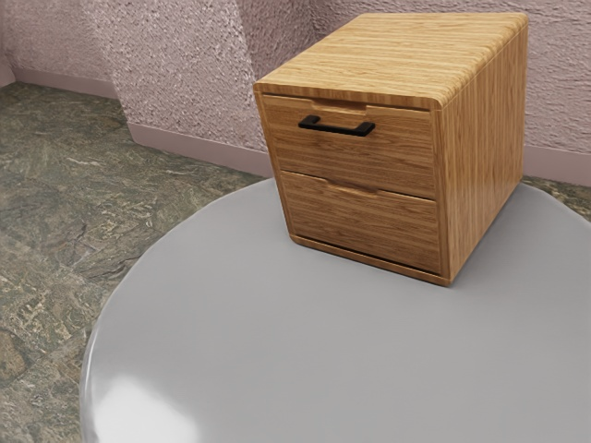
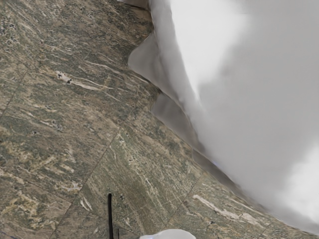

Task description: Pull the drawer handle with one arm to open the drawer

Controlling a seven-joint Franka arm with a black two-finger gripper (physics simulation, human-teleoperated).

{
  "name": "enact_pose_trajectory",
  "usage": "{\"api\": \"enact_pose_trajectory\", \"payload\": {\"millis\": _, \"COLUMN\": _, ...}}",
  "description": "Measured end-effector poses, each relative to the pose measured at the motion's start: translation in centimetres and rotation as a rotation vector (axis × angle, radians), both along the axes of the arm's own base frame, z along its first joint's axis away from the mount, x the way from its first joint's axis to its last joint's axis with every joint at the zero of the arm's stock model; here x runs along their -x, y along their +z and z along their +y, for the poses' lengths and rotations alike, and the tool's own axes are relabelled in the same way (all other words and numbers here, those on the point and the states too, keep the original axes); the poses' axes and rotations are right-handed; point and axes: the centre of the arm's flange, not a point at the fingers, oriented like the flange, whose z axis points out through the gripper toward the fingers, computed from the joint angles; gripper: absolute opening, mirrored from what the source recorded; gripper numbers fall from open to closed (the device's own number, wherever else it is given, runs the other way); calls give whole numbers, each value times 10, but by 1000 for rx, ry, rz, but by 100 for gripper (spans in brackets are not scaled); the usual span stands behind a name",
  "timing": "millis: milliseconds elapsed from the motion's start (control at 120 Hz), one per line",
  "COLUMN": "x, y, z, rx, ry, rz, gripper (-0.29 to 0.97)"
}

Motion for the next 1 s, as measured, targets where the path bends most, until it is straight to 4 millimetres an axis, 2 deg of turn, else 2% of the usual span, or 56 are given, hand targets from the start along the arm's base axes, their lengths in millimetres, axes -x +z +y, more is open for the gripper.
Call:
{"api": "enact_pose_trajectory", "payload": {"millis": 33, "x": 5, "y": 1, "z": 13, "rx": -30, "ry": 11, "rz": -35, "gripper": 66}}
{"api": "enact_pose_trajectory", "payload": {"millis": 75, "x": -2, "y": 3, "z": 15, "rx": -62, "ry": -14, "rz": -72, "gripper": 66}}
{"api": "enact_pose_trajectory", "payload": {"millis": 125, "x": -24, "y": 6, "z": 3, "rx": -92, "ry": -83, "rz": -111, "gripper": 66}}
{"api": "enact_pose_trajectory", "payload": {"millis": 183, "x": -54, "y": 16, "z": -24, "rx": -123, "ry": -186, "rz": -160, "gripper": 66}}
{"api": "enact_pose_trajectory", "payload": {"millis": 242, "x": -61, "y": 84, "z": -65, "rx": -212, "ry": -296, "rz": -299, "gripper": 66}}
{"api": "enact_pose_trajectory", "payload": {"millis": 283, "x": -54, "y": 113, "z": -83, "rx": -214, "ry": -345, "rz": -382, "gripper": 66}}
{"api": "enact_pose_trajectory", "payload": {"millis": 333, "x": -45, "y": 127, "z": -87, "rx": -195, "ry": -365, "rz": -439, "gripper": 66}}
{"api": "enact_pose_trajectory", "payload": {"millis": 375, "x": -47, "y": 134, "z": -94, "rx": -202, "ry": -406, "rz": -459, "gripper": 66}}
{"api": "enact_pose_trajectory", "payload": {"millis": 450, "x": -75, "y": 144, "z": -141, "rx": -249, "ry": -642, "rz": -501, "gripper": 66}}
{"api": "enact_pose_trajectory", "payload": {"millis": 500, "x": -91, "y": 143, "z": -161, "rx": -267, "ry": -779, "rz": -513, "gripper": 66}}
{"api": "enact_pose_trajectory", "payload": {"millis": 683, "x": -128, "y": 133, "z": -196, "rx": -315, "ry": -1138, "rz": -544, "gripper": 66}}
{"api": "enact_pose_trajectory", "payload": {"millis": 800, "x": -149, "y": 99, "z": -196, "rx": -301, "ry": -1286, "rz": -533, "gripper": 66}}
{"api": "enact_pose_trajectory", "payload": {"millis": 908, "x": -164, "y": 79, "z": -190, "rx": -324, "ry": -1385, "rz": -538, "gripper": 66}}
{"api": "enact_pose_trajectory", "payload": {"millis": 1000, "x": -183, "y": 61, "z": -195, "rx": -344, "ry": -1480, "rz": -546, "gripper": 66}}
